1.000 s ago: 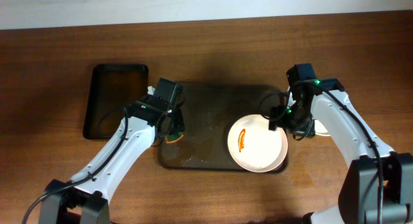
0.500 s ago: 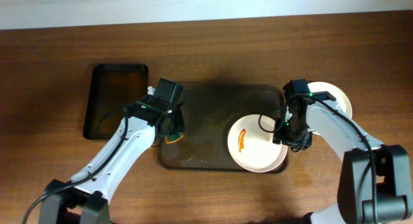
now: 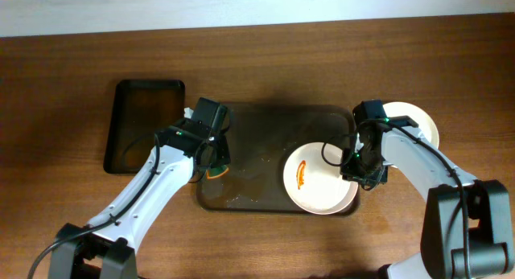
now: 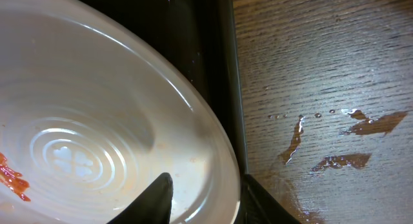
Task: Clean dirty plates on tray and stack at the side
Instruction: 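Move the right gripper to the last plate's rim and grasp it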
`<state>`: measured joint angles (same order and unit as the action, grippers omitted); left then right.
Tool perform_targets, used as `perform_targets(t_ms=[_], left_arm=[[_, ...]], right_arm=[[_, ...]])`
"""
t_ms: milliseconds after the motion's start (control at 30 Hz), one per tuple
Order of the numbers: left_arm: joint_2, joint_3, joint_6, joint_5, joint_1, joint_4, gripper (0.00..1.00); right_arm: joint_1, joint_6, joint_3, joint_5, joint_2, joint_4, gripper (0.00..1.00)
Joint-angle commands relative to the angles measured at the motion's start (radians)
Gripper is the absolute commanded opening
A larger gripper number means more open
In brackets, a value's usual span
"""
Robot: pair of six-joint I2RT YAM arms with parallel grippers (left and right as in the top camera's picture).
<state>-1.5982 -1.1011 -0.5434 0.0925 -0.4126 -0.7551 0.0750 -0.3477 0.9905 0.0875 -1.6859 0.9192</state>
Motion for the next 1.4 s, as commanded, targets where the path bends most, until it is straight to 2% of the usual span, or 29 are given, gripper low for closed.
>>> perform_targets(t_ms=[0, 233, 467, 633, 667, 700, 733, 833, 867, 1100, 1233, 1367], left_arm=[[0.004, 0.008, -0.01, -0.002, 0.005, 0.002, 0.0], [0.004, 0.008, -0.01, -0.002, 0.005, 0.002, 0.0], [0.004, 0.008, -0.01, -0.003, 0.005, 0.002, 0.0], [0.004, 0.008, -0.01, -0.002, 0.005, 0.003, 0.0], [0.004, 0.008, -0.01, -0.003, 0.005, 0.003, 0.0], [0.004, 0.008, -0.01, -0.003, 0.005, 0.003, 0.0], [0.004, 0.008, -0.01, -0.003, 0.005, 0.004, 0.0], [0.004, 0.008, -0.01, -0.003, 0.005, 0.006, 0.0], [0.004, 0.008, -0.01, -0.003, 0.005, 0.006, 0.0], [0.004, 0.008, -0.01, -0.065, -0.008, 0.047, 0.0], [0.003, 0.008, 0.021, -0.079, -0.051, 0.093, 0.0], [-0.023, 0.008, 0.021, -0.108, -0.059, 0.098, 0.0]], right_arm=[[0.005, -0.001, -0.013, 0.068, -0.005, -0.016, 0.35], [0.159, -0.028, -0.012, 0.1, -0.006, -0.087, 0.36], [0.107, -0.054, -0.006, 0.036, -0.006, -0.071, 0.39], [0.114, -0.055, -0.069, 0.063, -0.006, -0.151, 0.39], [0.114, -0.055, -0.077, 0.063, -0.006, -0.161, 0.35], [0.114, -0.055, -0.083, 0.079, -0.006, -0.169, 0.23], [0.114, -0.055, -0.086, 0.091, -0.006, -0.172, 0.19], [0.115, -0.055, -0.095, 0.111, -0.009, -0.193, 0.15], [0.115, -0.055, -0.096, 0.112, -0.021, -0.194, 0.04], [0.183, -0.054, -0.024, 0.226, -0.181, -0.278, 0.04], [0.295, -0.063, -0.005, 0.186, -0.211, -0.424, 0.04], [0.298, -0.014, -0.002, 0.212, -0.214, -0.457, 0.04]])
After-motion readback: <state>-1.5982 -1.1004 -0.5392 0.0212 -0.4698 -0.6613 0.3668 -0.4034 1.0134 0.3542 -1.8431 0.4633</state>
